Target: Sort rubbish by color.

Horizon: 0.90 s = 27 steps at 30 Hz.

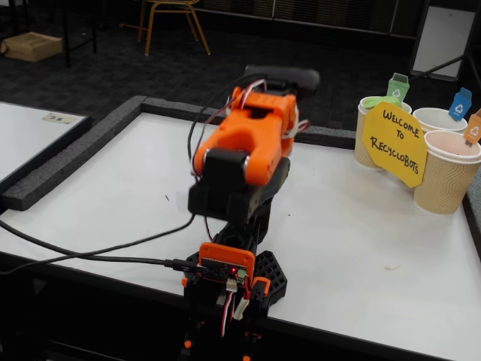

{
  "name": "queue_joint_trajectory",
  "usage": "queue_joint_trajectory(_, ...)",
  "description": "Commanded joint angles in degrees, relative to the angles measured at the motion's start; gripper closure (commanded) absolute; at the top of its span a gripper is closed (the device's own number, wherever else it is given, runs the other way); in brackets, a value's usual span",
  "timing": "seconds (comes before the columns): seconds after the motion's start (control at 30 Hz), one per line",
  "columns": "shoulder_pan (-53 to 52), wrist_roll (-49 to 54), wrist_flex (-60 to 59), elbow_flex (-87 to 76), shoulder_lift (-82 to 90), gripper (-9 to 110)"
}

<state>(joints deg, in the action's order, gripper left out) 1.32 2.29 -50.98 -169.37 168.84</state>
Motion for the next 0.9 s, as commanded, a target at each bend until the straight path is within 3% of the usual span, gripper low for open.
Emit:
queue_joint_trajectory(0.0, 2.29, -2.2, 0.62, -1.32, 8.0, 101)
queue_joint_trajectory(0.4, 3.87, -3.87, -8.7, -3.96, 18.9, 100)
queue_joint_trajectory(0.87, 2.72, -5.45, -15.12, -4.31, 19.69, 99)
